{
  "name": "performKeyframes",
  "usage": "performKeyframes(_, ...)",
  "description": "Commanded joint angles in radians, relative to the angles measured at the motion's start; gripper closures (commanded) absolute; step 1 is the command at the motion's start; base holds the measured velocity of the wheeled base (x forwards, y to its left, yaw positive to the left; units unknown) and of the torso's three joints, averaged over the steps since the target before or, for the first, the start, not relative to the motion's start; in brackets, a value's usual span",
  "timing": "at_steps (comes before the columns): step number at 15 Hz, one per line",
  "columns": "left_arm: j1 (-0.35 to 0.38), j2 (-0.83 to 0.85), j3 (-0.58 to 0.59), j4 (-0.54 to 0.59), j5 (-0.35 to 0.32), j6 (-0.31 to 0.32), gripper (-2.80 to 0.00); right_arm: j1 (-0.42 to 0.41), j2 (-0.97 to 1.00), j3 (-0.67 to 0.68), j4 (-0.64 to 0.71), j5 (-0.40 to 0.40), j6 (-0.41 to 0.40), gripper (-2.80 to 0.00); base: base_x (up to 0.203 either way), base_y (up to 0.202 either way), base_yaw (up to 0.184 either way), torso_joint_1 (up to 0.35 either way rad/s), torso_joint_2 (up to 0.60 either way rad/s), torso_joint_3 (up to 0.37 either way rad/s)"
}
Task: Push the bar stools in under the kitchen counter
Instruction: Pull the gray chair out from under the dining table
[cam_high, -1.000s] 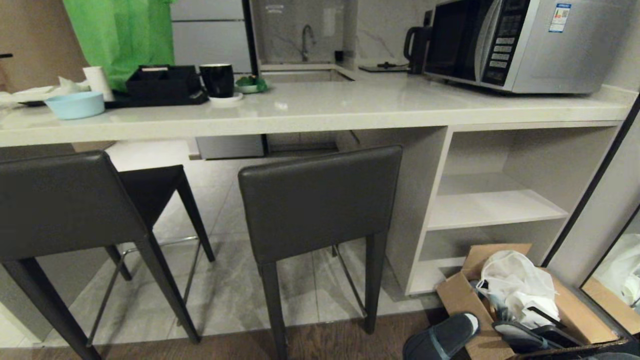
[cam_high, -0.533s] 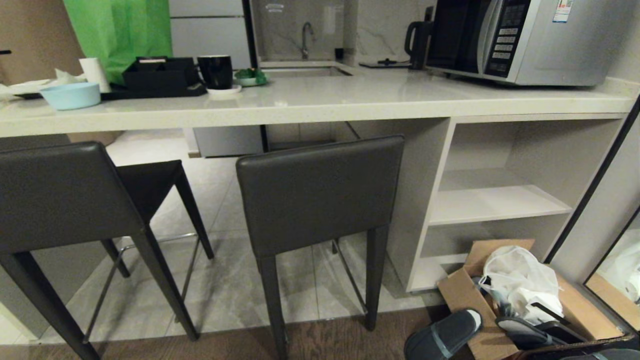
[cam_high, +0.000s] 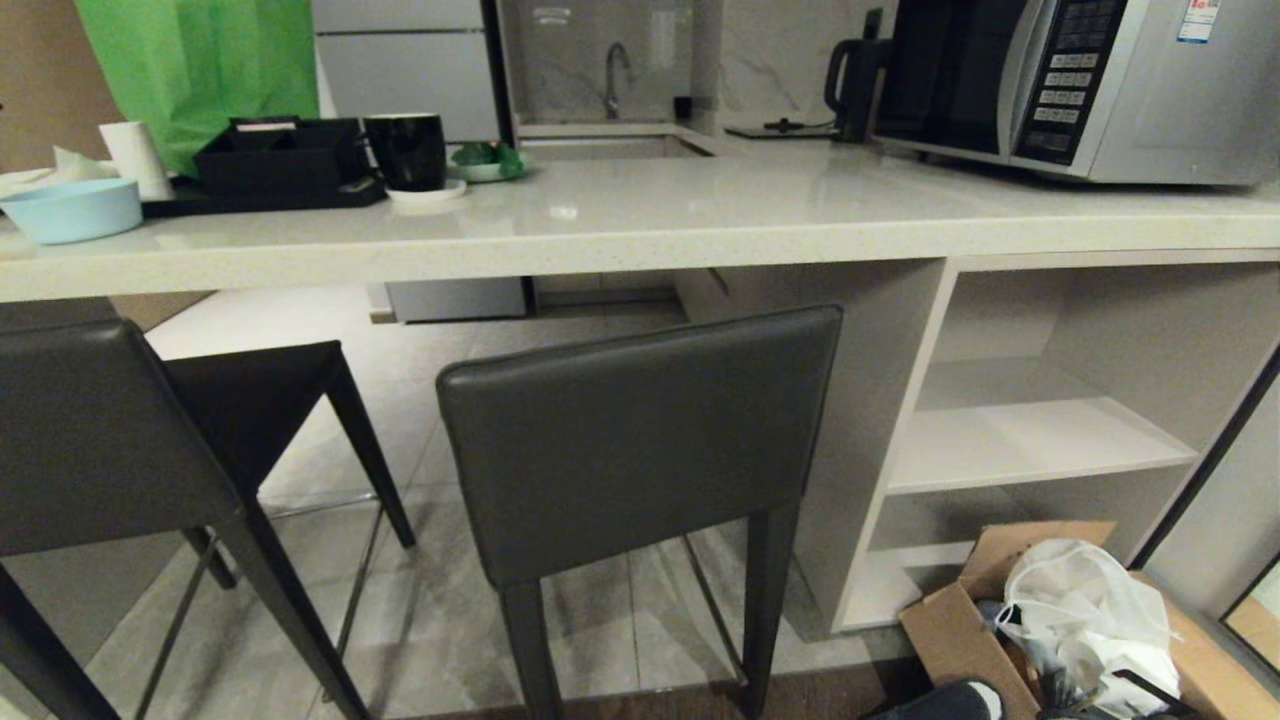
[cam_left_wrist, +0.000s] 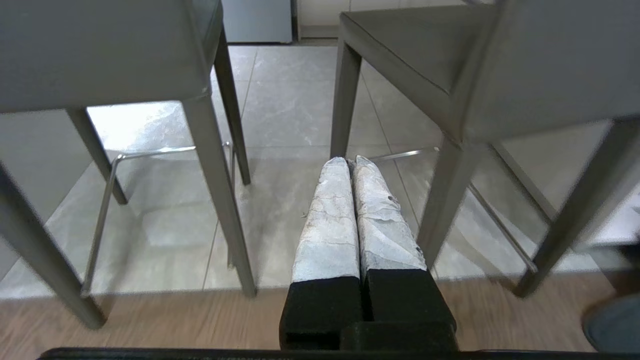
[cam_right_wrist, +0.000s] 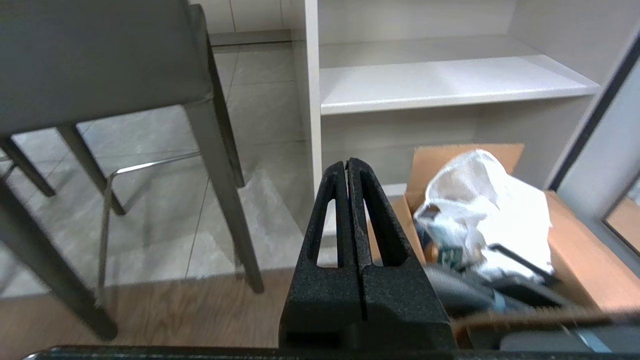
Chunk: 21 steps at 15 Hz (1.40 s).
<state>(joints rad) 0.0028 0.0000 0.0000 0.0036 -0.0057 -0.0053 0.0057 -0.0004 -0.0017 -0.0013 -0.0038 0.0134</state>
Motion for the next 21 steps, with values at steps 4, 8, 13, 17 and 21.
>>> performKeyframes(4, 0.000, -0.002, 0.005, -0.001, 0.000, -0.001, 0.00, 0.000, 0.000, 0.000, 0.000, -0.001, 0.000, 0.00, 0.194, 0.000, 0.001, 0.000, 0.00, 0.005)
performKeyframes(8, 0.000, -0.002, 0.005, -0.001, 0.000, -0.001, 0.00, 0.000, 0.000, 0.000, -0.002, 0.002, -0.007, 0.00, 0.100, 0.000, 0.000, 0.004, 0.00, 0.004)
performKeyframes(13, 0.000, -0.002, 0.005, -0.001, 0.000, -0.001, 0.00, 0.000, 0.000, 0.001, 0.001, 0.004, -0.023, 0.00, 0.000, 0.000, 0.000, 0.000, 0.00, 0.000)
performKeyframes(17, 0.000, -0.002, 0.005, -0.001, 0.000, -0.001, 0.00, 0.000, 0.000, 0.000, 0.001, 0.004, -0.023, 0.00, 0.000, 0.000, 0.000, 0.000, 0.00, 0.000)
performKeyframes(21, 0.000, -0.002, 0.005, -0.001, 0.001, -0.001, 0.00, 0.000, 0.000, 0.001, 0.003, 0.002, -0.021, 0.00, 0.000, 0.000, 0.000, 0.000, 0.00, 0.000)
